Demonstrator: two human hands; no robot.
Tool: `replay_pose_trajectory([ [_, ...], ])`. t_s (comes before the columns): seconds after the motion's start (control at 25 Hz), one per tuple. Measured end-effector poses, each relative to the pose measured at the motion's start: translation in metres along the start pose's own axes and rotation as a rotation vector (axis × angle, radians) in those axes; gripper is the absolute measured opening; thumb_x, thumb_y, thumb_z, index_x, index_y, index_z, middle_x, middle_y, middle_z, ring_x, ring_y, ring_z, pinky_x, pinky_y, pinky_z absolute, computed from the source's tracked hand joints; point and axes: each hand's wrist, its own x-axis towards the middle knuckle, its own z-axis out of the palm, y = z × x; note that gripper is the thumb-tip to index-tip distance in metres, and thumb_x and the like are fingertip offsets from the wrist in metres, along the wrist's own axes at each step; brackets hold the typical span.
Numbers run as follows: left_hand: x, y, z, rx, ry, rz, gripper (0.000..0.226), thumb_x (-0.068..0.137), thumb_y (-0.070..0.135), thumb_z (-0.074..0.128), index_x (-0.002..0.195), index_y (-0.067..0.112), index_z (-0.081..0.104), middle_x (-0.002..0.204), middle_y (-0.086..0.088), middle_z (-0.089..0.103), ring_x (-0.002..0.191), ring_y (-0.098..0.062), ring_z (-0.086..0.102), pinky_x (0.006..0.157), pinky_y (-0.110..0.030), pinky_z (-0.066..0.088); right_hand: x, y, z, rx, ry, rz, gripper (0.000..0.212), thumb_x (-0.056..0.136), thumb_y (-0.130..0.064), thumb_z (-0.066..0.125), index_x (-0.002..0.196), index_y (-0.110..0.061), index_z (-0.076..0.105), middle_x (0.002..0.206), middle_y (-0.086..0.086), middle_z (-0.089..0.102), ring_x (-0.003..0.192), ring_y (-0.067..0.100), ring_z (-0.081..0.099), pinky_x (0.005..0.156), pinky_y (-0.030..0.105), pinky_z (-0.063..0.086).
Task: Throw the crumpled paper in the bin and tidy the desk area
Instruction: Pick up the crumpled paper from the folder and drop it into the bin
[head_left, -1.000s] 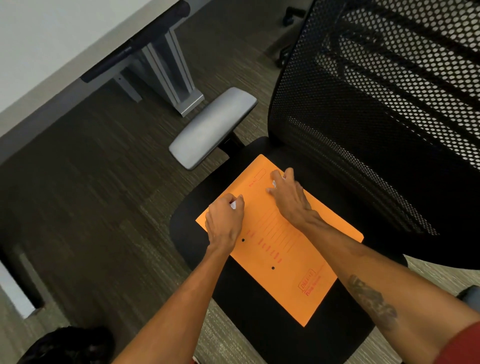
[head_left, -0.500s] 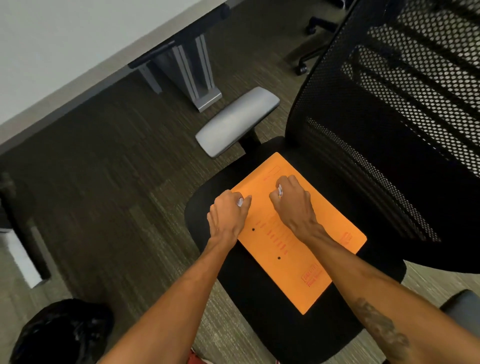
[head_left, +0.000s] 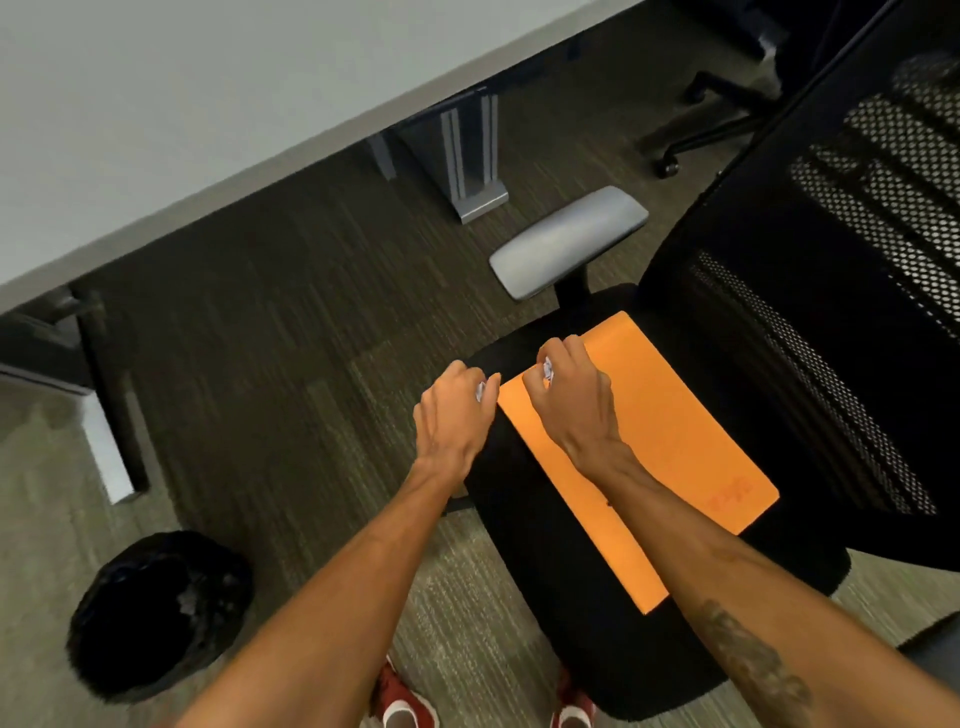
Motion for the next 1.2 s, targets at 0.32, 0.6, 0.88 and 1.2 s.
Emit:
replay_pose_trajectory([
  [0.32,-0.007,-0.082,-0.053,-0.093,0.118,-0.177,0.041,0.1,0.046,0.047,0.08,0.014,0.064,0.088,0.001,0.058,0.073,-0.024,0.065,0.063,-0.041,0.056,0.001,-0.106,0.035,0.032,-0.103,-0.086,0.013,0.092,-0.023,0.059,0.092,-0.01,0.057,0.093,0.006,0.052,0.065,0.028,0.056,0.056,0.039,0.048],
  [0.6,-0.025,-0.175,-0.09,-0.163,0.175,-0.361,0.042,0.099,0.048,0.048,0.082,0.013,0.066,0.089,-0.001,0.058,0.077,-0.028,0.064,0.067,-0.043,0.055,-0.011,-0.197,0.09,0.06,-0.195,-0.161,0.016,0.094,-0.028,0.055,0.095,-0.012,0.057,0.095,0.004,0.052,0.069,0.029,0.06,0.061,0.044,0.053],
  [0.88,-0.054,-0.283,-0.133,-0.21,0.192,-0.559,0.04,0.099,0.047,0.049,0.088,0.014,0.069,0.099,-0.003,0.063,0.088,-0.03,0.064,0.066,-0.036,0.045,-0.041,-0.297,0.16,0.104,-0.32,-0.2,0.016,0.093,-0.03,0.055,0.093,-0.015,0.056,0.093,0.004,0.054,0.071,0.029,0.061,0.065,0.049,0.055],
  [1.2,-0.109,-0.406,-0.168,-0.276,0.214,-0.808,0.035,0.097,0.047,0.052,0.088,0.018,0.071,0.099,-0.006,0.068,0.091,-0.032,0.065,0.071,-0.038,0.05,-0.096,-0.404,0.237,0.122,-0.51,-0.268,0.016,0.094,-0.031,0.056,0.101,-0.017,0.059,0.099,0.002,0.057,0.077,0.022,0.062,0.067,0.04,0.055],
])
